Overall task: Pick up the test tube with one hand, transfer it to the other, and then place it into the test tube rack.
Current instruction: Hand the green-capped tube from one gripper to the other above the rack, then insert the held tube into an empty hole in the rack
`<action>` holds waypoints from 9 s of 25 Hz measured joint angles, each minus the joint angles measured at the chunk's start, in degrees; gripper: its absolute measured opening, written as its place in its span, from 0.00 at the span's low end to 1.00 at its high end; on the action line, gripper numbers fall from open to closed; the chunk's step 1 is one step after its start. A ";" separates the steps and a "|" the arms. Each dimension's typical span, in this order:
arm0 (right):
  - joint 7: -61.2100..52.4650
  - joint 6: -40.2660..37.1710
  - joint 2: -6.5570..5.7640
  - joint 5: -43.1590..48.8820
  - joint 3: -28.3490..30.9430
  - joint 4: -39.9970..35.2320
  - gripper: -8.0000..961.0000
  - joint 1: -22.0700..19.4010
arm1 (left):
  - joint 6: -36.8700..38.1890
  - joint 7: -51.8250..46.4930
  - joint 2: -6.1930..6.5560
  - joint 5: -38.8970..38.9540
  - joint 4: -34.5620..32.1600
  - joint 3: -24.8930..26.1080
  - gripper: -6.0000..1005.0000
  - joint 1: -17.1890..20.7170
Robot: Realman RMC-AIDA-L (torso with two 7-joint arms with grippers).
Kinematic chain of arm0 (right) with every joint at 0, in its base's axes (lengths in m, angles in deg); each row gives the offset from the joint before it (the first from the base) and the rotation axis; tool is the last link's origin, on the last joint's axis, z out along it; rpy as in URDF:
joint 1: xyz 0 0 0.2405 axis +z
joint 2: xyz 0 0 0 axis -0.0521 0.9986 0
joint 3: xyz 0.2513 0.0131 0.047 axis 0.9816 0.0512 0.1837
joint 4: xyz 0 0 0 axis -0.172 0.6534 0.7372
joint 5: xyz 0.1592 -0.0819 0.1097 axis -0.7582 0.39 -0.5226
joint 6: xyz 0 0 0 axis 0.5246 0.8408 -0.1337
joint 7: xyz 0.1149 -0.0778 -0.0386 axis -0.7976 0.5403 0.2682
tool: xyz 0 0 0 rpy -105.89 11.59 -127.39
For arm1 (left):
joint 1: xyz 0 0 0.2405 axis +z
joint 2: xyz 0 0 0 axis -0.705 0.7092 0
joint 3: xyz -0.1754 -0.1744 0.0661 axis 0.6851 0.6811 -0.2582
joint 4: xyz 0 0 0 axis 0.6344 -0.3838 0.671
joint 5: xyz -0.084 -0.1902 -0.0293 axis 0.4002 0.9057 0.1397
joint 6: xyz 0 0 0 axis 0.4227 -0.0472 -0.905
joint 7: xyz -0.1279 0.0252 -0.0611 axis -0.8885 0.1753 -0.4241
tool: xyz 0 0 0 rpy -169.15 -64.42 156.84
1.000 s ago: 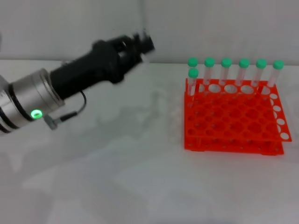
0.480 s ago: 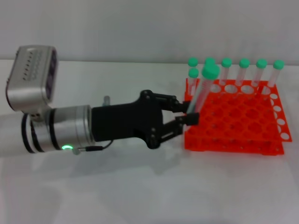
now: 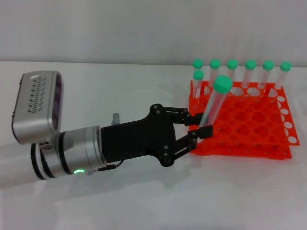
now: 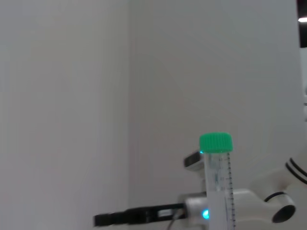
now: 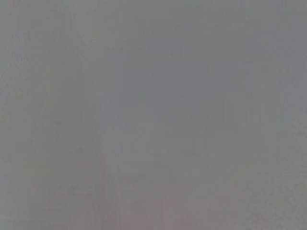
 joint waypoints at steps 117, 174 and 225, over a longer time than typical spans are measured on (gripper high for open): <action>-10.70 -20.73 7.83 34.61 6.33 -6.84 0.09 10.55 | -18.57 4.68 -0.47 10.14 -10.25 0.37 0.22 7.45; -9.15 -11.67 8.12 43.36 10.29 -11.52 0.22 10.49 | -26.68 3.86 -0.34 4.65 -11.18 0.08 0.23 0.54; -3.09 10.91 13.45 44.84 18.27 -16.68 0.25 12.92 | -13.37 25.93 -0.67 15.16 -16.30 14.09 0.86 29.45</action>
